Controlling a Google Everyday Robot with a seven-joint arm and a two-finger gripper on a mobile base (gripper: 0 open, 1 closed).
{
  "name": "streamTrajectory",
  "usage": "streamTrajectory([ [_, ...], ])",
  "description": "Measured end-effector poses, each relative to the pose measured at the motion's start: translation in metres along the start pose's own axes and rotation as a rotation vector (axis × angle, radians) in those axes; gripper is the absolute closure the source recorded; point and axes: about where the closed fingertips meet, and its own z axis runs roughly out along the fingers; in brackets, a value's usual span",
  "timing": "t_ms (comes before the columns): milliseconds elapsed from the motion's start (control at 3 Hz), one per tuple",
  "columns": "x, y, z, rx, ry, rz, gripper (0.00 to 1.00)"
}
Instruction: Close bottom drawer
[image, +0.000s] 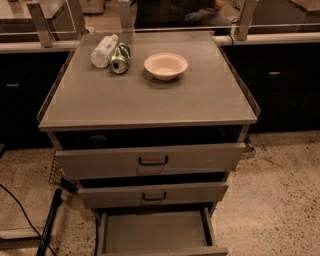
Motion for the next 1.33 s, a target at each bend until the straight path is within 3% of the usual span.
streamTrajectory([
  [1333, 0.009, -0.033, 0.038, 0.109, -0.054, -0.015, 1.0],
])
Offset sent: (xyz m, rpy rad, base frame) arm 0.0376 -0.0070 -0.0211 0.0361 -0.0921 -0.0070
